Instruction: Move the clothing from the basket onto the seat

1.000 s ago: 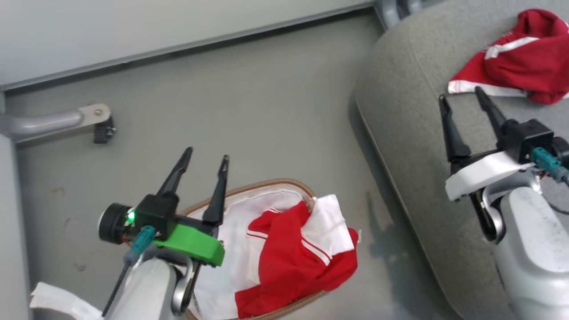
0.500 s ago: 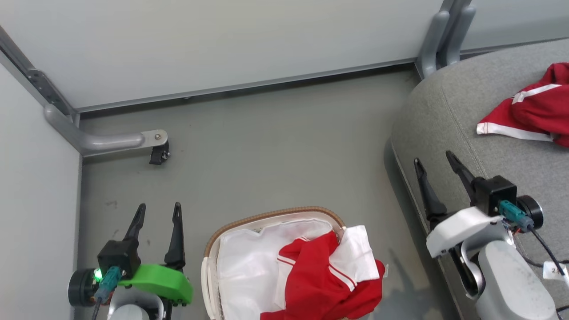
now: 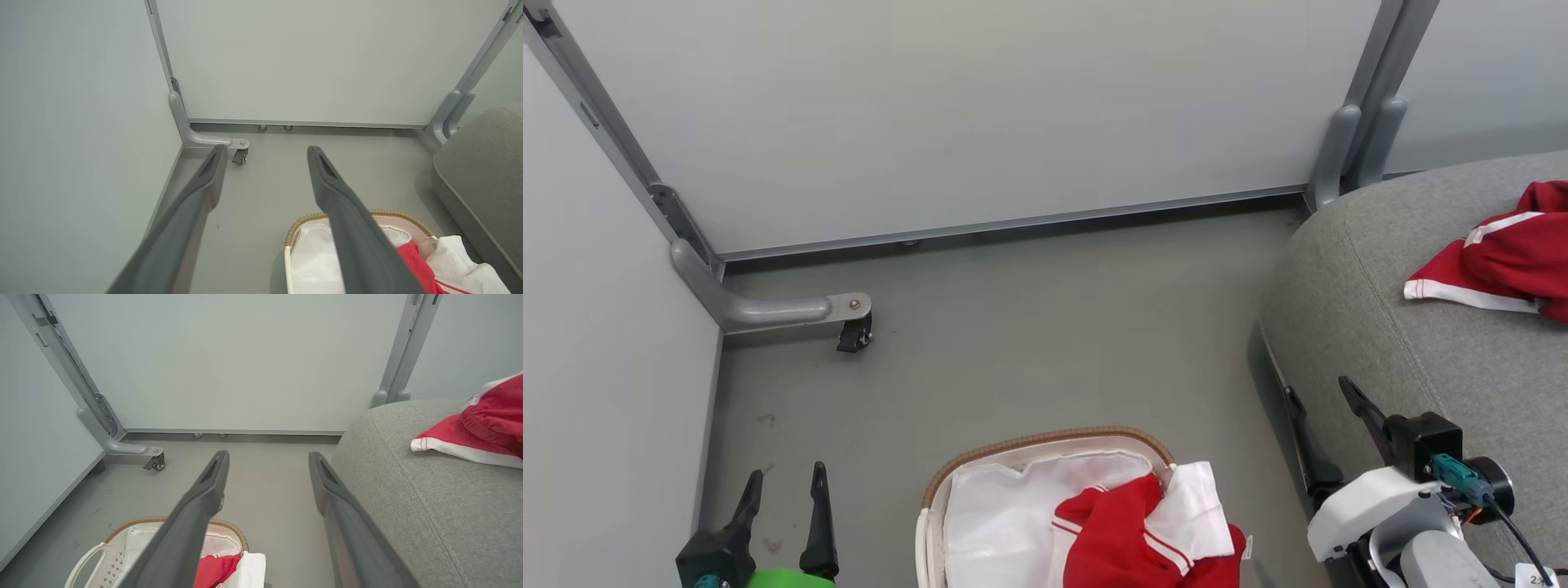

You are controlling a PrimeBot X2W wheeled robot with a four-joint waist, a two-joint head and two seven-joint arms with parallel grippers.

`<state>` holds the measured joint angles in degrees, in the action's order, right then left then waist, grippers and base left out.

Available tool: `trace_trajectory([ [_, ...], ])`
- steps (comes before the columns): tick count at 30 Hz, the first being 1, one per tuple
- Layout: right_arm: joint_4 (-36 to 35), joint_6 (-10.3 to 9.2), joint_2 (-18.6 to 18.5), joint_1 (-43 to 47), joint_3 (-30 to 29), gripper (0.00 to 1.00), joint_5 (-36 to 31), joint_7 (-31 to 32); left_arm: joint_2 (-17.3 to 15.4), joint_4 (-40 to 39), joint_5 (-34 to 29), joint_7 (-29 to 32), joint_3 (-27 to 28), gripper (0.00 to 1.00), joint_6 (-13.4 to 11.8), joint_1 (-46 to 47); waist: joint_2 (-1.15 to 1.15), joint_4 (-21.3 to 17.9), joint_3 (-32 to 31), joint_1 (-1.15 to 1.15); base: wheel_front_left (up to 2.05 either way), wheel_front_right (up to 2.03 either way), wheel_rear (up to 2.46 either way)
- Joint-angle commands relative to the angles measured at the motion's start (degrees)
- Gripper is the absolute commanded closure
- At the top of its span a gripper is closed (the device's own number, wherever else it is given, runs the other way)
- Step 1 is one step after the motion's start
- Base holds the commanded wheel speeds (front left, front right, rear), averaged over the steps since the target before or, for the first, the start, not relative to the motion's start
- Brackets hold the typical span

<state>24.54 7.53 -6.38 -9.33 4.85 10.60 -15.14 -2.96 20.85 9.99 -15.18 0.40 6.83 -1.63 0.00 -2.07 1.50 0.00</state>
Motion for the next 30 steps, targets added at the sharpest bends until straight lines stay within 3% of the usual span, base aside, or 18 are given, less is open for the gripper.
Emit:
trace_trajectory([
  [1, 0.0, -0.08, -0.2, 0.9, 0.0, 0.00, 0.0, 0.0, 0.0, -0.7, 0.3, 0.0, 0.2, 0.00, 0.1, -0.9, 0.00, 0.0, -0.4, 0.00, 0.00, 0.00, 0.00],
  [11, -1.4, -0.08, 0.5, -1.5, 0.7, 0.00, 0.1, 0.0, 0.0, -1.3, 1.0, 0.0, -2.4, 0.00, 0.3, 0.5, 0.00, -1.1, 2.4, 0.00, 0.00, 0.00, 0.00],
  [30, -10.5, -0.07, 3.1, -16.2, 2.7, 0.00, 1.1, 0.0, -1.0, 9.1, 5.3, 0.1, -15.9, 0.00, 0.7, 21.8, 0.00, -12.6, 25.1, 0.00, 0.00, 0.00, 0.00],
])
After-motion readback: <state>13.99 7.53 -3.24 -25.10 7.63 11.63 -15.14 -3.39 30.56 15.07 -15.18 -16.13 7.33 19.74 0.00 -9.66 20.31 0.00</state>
